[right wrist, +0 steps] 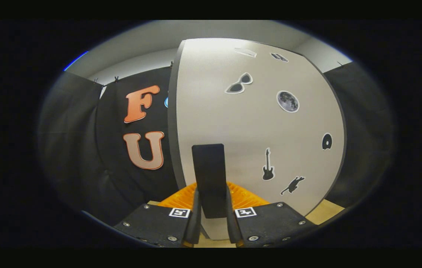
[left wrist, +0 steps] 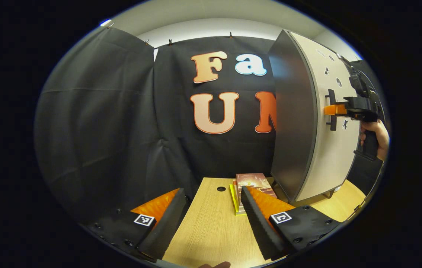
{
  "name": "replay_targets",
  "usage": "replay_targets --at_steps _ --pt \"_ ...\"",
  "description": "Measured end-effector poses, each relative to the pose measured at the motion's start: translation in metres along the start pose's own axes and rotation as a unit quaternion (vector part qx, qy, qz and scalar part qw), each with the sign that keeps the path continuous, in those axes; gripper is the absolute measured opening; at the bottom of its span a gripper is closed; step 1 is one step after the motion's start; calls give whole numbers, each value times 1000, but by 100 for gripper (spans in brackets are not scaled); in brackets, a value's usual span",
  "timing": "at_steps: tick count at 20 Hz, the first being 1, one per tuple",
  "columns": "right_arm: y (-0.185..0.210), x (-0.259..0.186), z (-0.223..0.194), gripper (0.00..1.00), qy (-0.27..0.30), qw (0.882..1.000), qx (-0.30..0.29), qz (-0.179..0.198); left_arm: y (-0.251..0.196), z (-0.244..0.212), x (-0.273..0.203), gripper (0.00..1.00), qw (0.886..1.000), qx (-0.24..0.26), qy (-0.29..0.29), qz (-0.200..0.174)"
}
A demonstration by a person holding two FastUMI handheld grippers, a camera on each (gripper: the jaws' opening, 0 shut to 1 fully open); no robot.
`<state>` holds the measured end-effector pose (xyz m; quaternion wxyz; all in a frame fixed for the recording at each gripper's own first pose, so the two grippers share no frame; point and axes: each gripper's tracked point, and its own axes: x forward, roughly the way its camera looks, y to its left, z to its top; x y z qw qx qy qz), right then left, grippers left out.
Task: Open the cabinet door with the right hand, grasp the bottle in the cabinet with the left hand and place it on the coaster, then close the cabinet door with the right hand.
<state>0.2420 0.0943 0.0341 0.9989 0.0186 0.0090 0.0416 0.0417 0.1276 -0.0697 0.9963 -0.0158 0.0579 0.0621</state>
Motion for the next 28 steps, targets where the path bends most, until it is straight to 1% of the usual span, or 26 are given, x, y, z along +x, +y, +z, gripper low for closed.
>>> replay_targets --at_steps 1,3,4,5,6,7,9,11,12,13,14,15,16,17,18,20,22,24,25,26,28 --pt "0 -4 1 29 0 1000 1 3 -4 0 -3 98 1000 0 1 -2" --pt "0 -16 3 25 -8 1000 -4 10 -14 -2 -13 98 1000 4 2 -7" --pt "-1 -25 5 21 -12 1000 -2 10 -17 -2 -19 98 1000 7 1 -8" --pt "-2 -37 10 23 -15 1000 1 10 -22 -3 -22 98 1000 11 2 -10" --pt "-4 -50 14 19 -19 1000 2 10 -27 -4 -24 97 1000 13 2 -12" --pt "-13 -69 9 21 -21 1000 3 10 -34 -4 -27 97 1000 15 3 -14" --pt "-44 -114 2 20 -19 1000 8 8 -48 -7 -34 97 1000 19 5 -19" --pt "-67 -145 1 20 -14 1000 9 3 -64 -10 -42 98 999 22 9 -25" --pt "-75 -157 2 20 -12 1000 11 -1 -74 -11 -47 97 999 24 10 -29" --pt "-82 -166 3 21 -13 1000 12 -5 -84 -12 -51 100 999 25 10 -32" --pt "-90 -176 4 17 -12 1000 12 -7 -91 -11 -55 95 999 25 9 -36" --pt "-99 -184 5 20 -13 1000 16 -9 -100 -10 -59 95 999 24 7 -40" --pt "-108 -194 4 20 -14 1000 15 -10 -110 -10 -63 97 999 24 6 -44" --pt "-118 -202 5 20 -18 1000 17 -13 -118 -10 -65 97 999 25 7 -48" --pt "-128 -211 3 20 -20 1000 15 -14 -126 -12 -66 100 998 26 9 -50" --pt "-144 -226 3 19 -20 1000 13 -16 -141 -14 -69 94 998 26 12 -54" --pt "-159 -237 6 19 -23 999 13 -21 -151 -13 -72 94 998 29 11 -51" --pt "-176 -244 9 17 -25 999 11 -30 -163 -10 -75 94 998 30 7 -51" --pt "-177 -242 11 17 -24 999 11 -34 -171 -9 -76 94 998 29 6 -52" --pt "-182 -244 11 19 -24 999 12 -36 -180 -10 -76 94 998 30 6 -55" --pt "-197 -247 13 19 -27 999 14 -45 -198 -10 -75 95 998 33 7 -60"
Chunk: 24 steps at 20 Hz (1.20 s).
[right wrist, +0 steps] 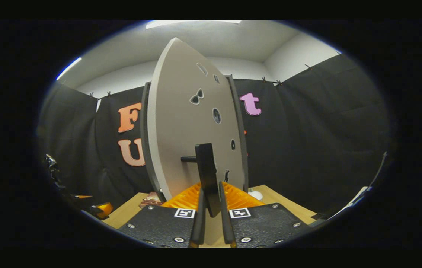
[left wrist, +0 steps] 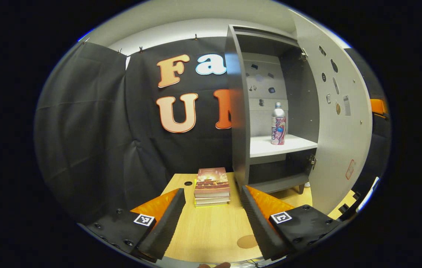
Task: Open the cabinet door with the right hand, grasp the bottle in the cabinet with the left hand and place it on the coaster, then close the cabinet door with the right hand.
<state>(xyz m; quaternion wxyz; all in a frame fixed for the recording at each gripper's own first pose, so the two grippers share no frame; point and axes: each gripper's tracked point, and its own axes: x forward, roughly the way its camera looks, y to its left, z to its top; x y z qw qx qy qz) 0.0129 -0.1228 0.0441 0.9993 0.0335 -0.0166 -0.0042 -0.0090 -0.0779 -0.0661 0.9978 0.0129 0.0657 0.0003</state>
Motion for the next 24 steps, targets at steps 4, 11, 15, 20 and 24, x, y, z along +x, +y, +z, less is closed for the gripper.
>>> replay_targets --at_steps 4,11,15,20,24 --pt "-32 0 2 19 -4 1000 -9 -10 -41 -2 3 97 1000 5 4 -15" --pt "-122 3 6 5 5 1000 -7 -11 -103 4 5 97 999 13 0 -37" --pt "-143 6 9 5 6 999 9 32 -123 4 10 98 999 16 5 -38" --pt "-152 10 5 14 10 996 38 77 -134 10 13 98 1000 9 5 -29" --pt "-153 12 4 11 14 996 19 81 -137 22 11 98 1000 12 -8 -20"
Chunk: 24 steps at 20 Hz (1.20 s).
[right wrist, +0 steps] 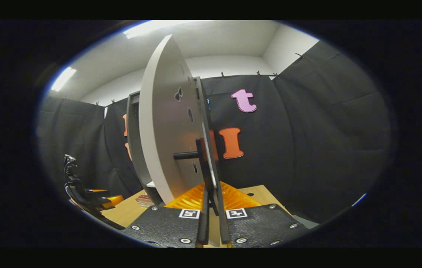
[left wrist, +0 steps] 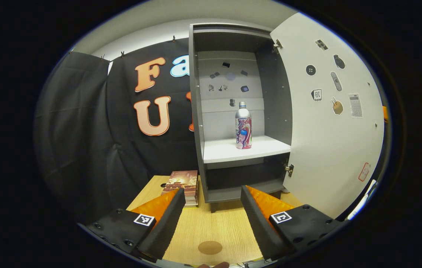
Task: Open the cabinet door with the right hand, grasp the bottle in the cabinet with the left hand and place it on the coaster, then close the cabinet door with the right hand.
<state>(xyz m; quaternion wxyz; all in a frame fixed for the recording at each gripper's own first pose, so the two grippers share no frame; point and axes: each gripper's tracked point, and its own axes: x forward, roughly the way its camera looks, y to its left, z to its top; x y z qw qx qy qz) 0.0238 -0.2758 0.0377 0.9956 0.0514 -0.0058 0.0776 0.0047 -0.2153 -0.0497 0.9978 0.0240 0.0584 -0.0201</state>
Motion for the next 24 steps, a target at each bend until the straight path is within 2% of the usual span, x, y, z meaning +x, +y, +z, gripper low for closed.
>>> replay_targets --at_steps 3,5,9,11,12,14,15,17,19,21,23,24 --pt "1 -3 1 15 -1 1000 -11 -10 -2 4 -2 98 1000 0 -7 2" --pt "0 -14 3 11 -8 1000 -15 -19 -2 8 -4 98 1000 -3 -11 2" --pt "16 -50 14 15 -27 999 -11 -20 -5 15 -3 97 1000 -5 -18 -2" --pt "25 -72 18 15 -36 999 -27 -28 -8 21 2 97 1000 -1 -22 -7" --pt "31 -83 21 7 -41 998 -33 -31 -11 23 8 97 1000 0 -25 -10" --pt "45 -100 27 11 -50 997 -41 -36 -20 31 24 97 999 -1 -31 -21" --pt "55 -106 29 11 -52 997 -40 -33 -26 35 35 94 999 -4 -35 -28" --pt "88 -117 32 12 -62 997 -36 -12 -38 45 58 100 998 -8 -39 -43" --pt "123 -120 28 7 -63 997 -49 13 -48 56 82 97 997 -13 -47 -54" --pt "143 -111 8 23 -43 997 -64 16 -59 69 108 98 996 -17 -58 -65" --pt "167 -91 -10 28 -24 998 -57 17 -67 84 137 99 995 -17 -69 -73" --pt "177 -81 -18 35 -17 999 -44 19 -72 93 151 100 994 -17 -77 -77"
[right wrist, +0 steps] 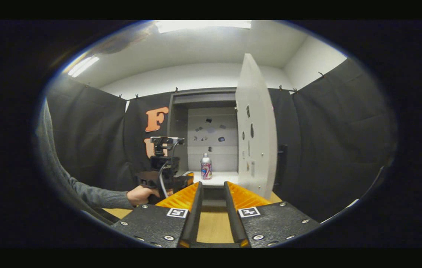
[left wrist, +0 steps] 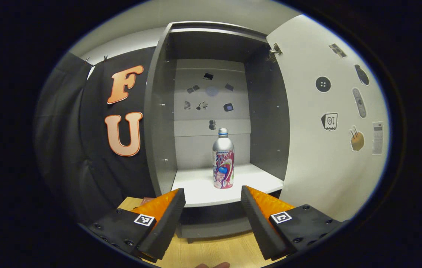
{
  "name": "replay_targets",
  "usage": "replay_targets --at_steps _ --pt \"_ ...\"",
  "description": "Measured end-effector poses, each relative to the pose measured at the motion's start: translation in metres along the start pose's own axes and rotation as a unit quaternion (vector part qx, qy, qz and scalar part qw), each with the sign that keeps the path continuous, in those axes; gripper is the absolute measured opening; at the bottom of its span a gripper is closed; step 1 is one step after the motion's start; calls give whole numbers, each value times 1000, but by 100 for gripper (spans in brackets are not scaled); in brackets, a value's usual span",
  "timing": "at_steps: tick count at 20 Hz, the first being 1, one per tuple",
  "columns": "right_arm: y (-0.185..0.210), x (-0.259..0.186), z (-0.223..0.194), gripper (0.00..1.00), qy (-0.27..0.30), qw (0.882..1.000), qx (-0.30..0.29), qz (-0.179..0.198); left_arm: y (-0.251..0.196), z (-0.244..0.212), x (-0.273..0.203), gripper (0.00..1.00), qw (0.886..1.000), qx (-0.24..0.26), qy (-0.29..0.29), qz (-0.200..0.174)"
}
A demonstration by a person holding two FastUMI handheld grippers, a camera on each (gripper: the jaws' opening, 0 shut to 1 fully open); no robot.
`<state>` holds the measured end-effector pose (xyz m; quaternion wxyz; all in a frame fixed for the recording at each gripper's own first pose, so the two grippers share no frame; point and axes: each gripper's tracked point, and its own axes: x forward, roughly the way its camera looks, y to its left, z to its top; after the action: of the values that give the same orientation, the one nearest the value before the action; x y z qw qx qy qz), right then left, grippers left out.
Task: Open the cabinet door with the right hand, grasp the bottle in the cabinet with the left hand and place it on the coaster, then close the cabinet door with the right hand.
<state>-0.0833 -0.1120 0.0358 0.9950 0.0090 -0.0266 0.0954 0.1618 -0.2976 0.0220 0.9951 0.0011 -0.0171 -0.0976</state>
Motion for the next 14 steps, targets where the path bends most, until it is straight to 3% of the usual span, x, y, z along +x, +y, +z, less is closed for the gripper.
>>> replay_targets --at_steps 2,3,11,12,14 --pt "15 21 -17 41 22 1000 21 0 -5 8 32 100 1000 3 -9 -11" --pt "17 30 -23 50 32 999 27 -3 -7 12 45 97 1000 5 -13 -15" --pt "1 82 -43 53 64 994 58 -64 -21 -1 148 98 999 -1 -8 -31" --pt "-1 85 -42 58 62 994 60 -71 -21 -5 158 97 999 -3 -5 -31" --pt "-9 90 -40 53 61 992 63 -88 -24 -8 179 98 1000 -5 -2 -31"
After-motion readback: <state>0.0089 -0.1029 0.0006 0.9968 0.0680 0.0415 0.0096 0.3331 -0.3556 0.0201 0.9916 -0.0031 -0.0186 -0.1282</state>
